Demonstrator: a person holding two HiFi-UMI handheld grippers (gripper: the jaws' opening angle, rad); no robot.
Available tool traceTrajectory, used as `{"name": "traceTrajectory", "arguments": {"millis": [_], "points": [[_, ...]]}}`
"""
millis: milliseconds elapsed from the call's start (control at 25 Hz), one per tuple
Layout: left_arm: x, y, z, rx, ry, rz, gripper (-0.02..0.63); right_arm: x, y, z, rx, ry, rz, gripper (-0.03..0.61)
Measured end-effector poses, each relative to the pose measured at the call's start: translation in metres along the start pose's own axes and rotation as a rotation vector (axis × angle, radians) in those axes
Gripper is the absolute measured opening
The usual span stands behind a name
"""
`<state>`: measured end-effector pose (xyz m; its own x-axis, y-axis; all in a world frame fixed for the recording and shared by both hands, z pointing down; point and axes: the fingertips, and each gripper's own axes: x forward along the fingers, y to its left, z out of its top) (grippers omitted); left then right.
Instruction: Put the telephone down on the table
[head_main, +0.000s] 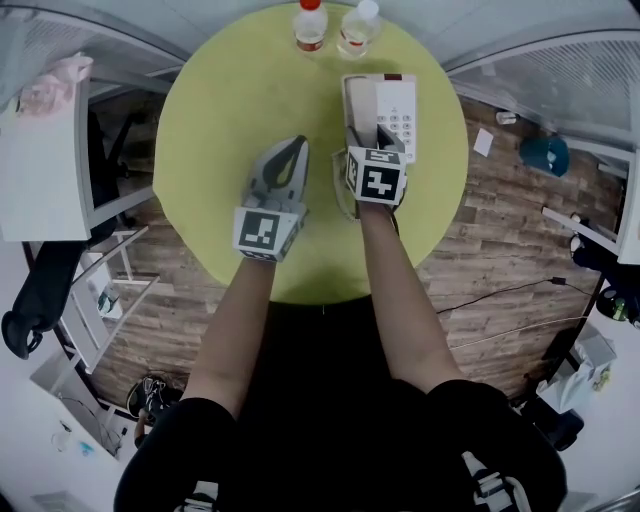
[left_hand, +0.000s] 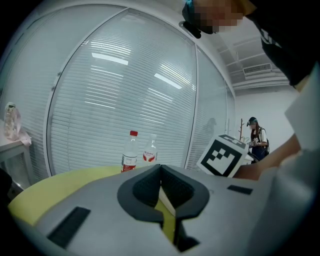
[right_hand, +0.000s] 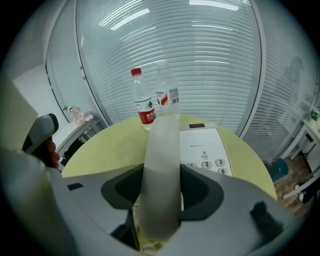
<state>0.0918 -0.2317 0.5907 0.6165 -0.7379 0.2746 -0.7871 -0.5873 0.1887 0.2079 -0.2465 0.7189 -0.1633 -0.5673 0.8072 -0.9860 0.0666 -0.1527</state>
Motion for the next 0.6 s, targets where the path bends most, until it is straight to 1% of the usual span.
{"name": "traceTrajectory", "arguments": {"millis": [400, 600], "points": [[-0.025, -0.012, 0.036, 0.052, -0.051, 0.002, 0.012, -0.041, 0.011, 0.019, -0.027, -0.037, 0.009, 0.221], [-0.046, -0.015, 0.049, 0.075, -0.067, 0.008, 0.012, -0.063, 0.022, 0.022, -0.044, -0.041, 0.020, 0.221]]}}
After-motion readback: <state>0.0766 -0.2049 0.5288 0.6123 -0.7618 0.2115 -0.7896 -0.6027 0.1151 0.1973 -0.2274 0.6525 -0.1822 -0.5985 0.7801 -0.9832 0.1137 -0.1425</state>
